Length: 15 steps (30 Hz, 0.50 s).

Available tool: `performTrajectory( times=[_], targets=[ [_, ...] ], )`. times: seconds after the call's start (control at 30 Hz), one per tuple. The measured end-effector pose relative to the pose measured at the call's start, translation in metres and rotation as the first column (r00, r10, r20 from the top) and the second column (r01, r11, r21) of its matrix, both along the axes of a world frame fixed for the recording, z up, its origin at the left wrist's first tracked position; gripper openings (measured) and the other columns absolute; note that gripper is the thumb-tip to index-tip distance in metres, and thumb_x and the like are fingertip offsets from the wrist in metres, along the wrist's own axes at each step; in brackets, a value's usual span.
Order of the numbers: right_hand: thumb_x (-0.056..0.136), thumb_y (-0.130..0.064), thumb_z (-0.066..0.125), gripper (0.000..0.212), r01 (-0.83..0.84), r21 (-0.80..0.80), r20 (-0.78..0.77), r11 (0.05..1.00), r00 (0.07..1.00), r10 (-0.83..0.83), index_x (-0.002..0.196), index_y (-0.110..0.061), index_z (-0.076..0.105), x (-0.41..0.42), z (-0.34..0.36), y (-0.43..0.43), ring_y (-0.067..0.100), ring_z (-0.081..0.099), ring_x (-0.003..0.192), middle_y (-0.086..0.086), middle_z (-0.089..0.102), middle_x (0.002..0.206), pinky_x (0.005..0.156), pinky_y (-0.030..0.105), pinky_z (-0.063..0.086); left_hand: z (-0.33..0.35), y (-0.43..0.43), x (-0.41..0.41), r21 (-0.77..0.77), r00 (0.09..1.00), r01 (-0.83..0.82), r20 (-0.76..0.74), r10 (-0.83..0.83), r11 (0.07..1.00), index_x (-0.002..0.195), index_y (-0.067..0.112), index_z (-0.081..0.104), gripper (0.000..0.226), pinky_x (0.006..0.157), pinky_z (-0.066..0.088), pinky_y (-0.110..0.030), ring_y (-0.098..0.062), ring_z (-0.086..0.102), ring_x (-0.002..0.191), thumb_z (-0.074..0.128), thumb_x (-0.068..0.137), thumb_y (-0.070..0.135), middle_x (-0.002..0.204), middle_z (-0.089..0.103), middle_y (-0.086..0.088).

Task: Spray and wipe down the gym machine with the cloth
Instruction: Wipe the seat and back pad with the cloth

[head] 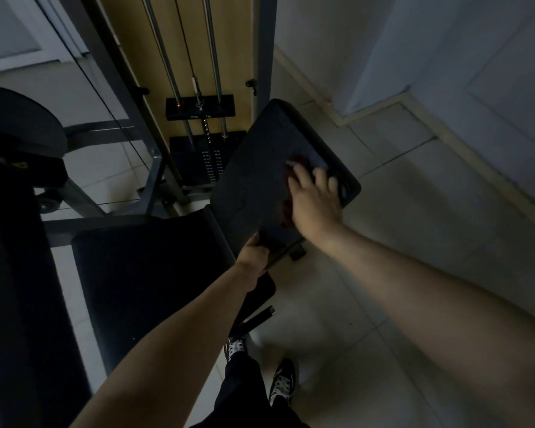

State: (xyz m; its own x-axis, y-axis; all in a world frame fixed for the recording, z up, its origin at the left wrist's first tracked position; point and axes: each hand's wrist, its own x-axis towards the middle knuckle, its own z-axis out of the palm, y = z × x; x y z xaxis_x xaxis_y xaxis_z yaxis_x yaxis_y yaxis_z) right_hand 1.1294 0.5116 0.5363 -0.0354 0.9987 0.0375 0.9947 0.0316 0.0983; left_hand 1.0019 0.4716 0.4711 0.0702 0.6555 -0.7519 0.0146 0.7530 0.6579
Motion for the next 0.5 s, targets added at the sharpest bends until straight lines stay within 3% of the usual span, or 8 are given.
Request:
performTrajectory(
  times=[0.13,0.23,0.33,0.4,0.47,0.5],
  targets=[
    [0.101,-0.019,0.043,0.041,-0.079,-0.177,-0.026,0.981,0.997,0.076,0.142,-0.019,0.05,-0.031,-0.052,-0.044,0.031,0.031,0.124,0.0,0.022,0.16,0.097,0.042,0.03,-0.004,-0.001,-0.007,0.047,0.995,0.075,0.062,-0.078,0.996,0.148,0.016,0.044,0.041,0.071,0.055,-0.025,-0.013,0.06,0.089,0.039,0.108,0.008,0.144,0.054,-0.011],
    [0.101,-0.019,0.042,0.04,-0.144,-0.224,-0.078,0.964,0.989,0.129,0.138,-0.02,0.055,-0.03,-0.063,-0.054,0.029,0.031,0.125,-0.004,0.024,0.16,0.098,0.041,0.03,-0.004,0.003,-0.006,0.047,0.992,0.103,0.065,-0.106,0.994,0.147,0.012,0.047,0.039,0.076,0.056,-0.029,-0.01,0.059,0.084,0.041,0.109,0.017,0.145,0.053,-0.017],
    [0.099,-0.025,0.045,0.036,-0.206,-0.19,-0.081,0.96,0.978,0.194,0.132,-0.025,0.061,-0.007,-0.048,-0.05,0.028,0.032,0.126,-0.006,0.037,0.154,0.094,0.039,0.024,0.007,0.002,0.009,-0.014,1.0,-0.017,0.011,0.017,1.0,0.14,0.015,0.053,0.037,0.052,0.054,-0.018,-0.012,0.059,0.076,0.038,0.107,0.008,0.122,0.064,-0.013],
    [0.091,-0.023,0.057,0.035,-0.194,-0.084,-0.063,0.977,0.98,0.189,0.125,-0.028,0.067,0.012,-0.03,-0.052,0.028,0.039,0.121,-0.006,0.049,0.146,0.086,0.038,0.023,0.014,0.0,0.018,-0.027,0.999,-0.025,-0.025,0.024,0.999,0.138,0.015,0.053,0.037,0.06,0.052,-0.021,-0.016,0.061,0.085,0.037,0.106,0.006,0.117,0.062,-0.01],
    [0.08,-0.014,0.069,0.04,-0.119,0.087,-0.081,0.989,0.989,0.126,0.116,-0.029,0.072,0.034,-0.013,-0.053,0.028,0.044,0.111,-0.005,0.061,0.133,0.079,0.037,0.023,0.015,0.0,0.024,-0.001,1.0,-0.002,-0.03,0.002,1.0,0.142,0.013,0.048,0.038,0.081,0.047,-0.027,-0.02,0.06,0.101,0.04,0.106,0.007,0.129,0.059,-0.01],
    [0.077,-0.01,0.071,0.042,-0.067,0.181,-0.107,0.981,0.99,0.088,0.114,-0.029,0.074,0.046,-0.006,-0.05,0.028,0.046,0.107,-0.004,0.063,0.129,0.078,0.037,0.023,0.015,0.001,0.027,-0.001,1.0,-0.003,-0.028,0.003,1.0,0.145,0.014,0.046,0.04,0.086,0.045,-0.031,-0.019,0.058,0.099,0.042,0.106,0.008,0.132,0.057,-0.01]
  ],
)
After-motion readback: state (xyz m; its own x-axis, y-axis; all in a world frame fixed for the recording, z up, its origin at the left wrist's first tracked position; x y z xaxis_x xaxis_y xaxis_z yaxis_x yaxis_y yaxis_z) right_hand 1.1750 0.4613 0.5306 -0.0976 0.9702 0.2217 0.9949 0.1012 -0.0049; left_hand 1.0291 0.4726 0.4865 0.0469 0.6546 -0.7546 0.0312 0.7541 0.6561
